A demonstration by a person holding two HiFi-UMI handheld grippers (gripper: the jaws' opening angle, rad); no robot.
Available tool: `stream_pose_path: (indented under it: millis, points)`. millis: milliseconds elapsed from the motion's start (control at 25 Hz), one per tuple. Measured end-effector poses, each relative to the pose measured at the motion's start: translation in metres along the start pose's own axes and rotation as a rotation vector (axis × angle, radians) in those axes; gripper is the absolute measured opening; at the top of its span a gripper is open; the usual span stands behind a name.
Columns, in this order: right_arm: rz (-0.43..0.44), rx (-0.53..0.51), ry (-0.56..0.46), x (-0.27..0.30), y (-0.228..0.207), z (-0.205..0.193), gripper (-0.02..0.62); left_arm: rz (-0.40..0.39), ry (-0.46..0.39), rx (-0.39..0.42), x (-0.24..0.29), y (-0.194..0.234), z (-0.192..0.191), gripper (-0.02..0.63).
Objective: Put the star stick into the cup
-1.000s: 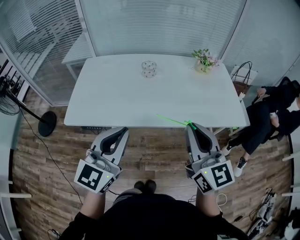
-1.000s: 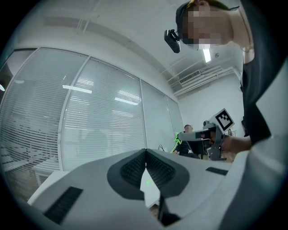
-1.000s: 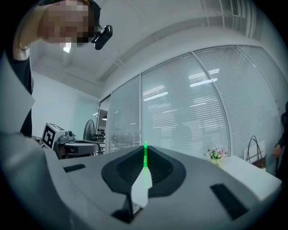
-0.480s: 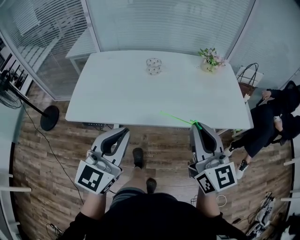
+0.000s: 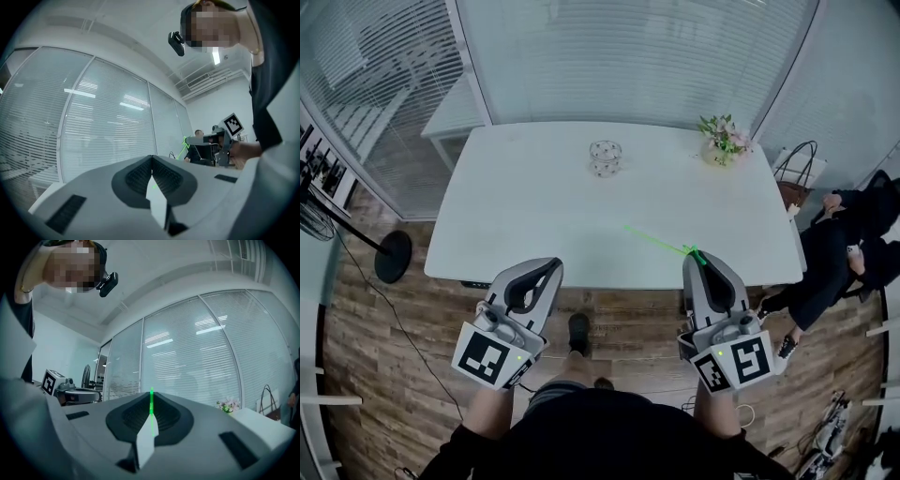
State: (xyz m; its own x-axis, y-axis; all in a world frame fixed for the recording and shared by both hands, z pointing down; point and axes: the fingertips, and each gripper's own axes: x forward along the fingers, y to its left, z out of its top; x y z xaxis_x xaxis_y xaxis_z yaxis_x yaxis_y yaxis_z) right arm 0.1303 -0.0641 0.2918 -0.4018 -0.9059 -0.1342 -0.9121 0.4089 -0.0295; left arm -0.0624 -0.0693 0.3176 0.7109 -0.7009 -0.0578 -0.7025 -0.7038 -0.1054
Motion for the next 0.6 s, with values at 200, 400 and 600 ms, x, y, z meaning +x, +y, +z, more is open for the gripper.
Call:
stream_pose_path:
  millis: [200, 400, 600]
  points:
    - [-0.016, -0.007, -0.015, 0.041, -0.018, 0.001, 0.02, -0.016, -0.016, 0.0, 0.035, 0.033, -0.001, 0.014]
    - [-0.027, -0.003, -0.004, 0.079, -0.033, -0.006, 0.02, -0.034, -0.033, -0.017, 0.07, 0.062, 0.001, 0.014]
    - [-0.036, 0.001, 0.006, 0.117, -0.046, -0.011, 0.02, -0.055, -0.021, -0.027, 0.099, 0.091, -0.004, 0.014]
